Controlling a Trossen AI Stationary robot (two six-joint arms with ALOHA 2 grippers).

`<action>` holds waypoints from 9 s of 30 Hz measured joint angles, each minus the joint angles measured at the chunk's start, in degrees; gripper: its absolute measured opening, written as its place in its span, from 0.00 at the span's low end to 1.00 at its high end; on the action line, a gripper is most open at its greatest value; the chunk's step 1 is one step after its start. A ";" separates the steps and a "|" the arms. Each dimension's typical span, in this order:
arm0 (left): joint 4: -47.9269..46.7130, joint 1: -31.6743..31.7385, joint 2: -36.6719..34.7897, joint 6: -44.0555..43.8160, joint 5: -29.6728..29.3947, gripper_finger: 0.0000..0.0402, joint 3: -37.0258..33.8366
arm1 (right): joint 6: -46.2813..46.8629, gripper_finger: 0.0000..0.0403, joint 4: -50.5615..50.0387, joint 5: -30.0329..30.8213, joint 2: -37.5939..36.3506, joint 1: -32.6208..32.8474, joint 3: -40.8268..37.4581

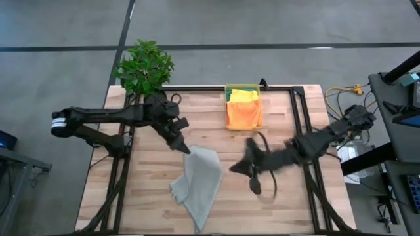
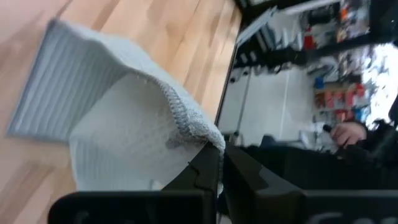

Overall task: Fold microfiber towels
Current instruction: Fold the gray microfiber towel

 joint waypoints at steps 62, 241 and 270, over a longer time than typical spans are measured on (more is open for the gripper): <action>-55.84 -24.65 13.60 36.91 -49.99 0.00 32.65 | -13.74 0.45 40.09 -65.00 44.00 -34.03 13.43; -39.70 -49.07 24.01 17.17 -49.88 0.00 41.50 | -0.18 0.02 -39.45 -59.35 12.22 -2.64 3.87; -7.66 -29.79 11.89 20.80 -43.76 0.00 -2.86 | -10.12 0.02 -23.39 -39.54 12.06 -17.14 -18.23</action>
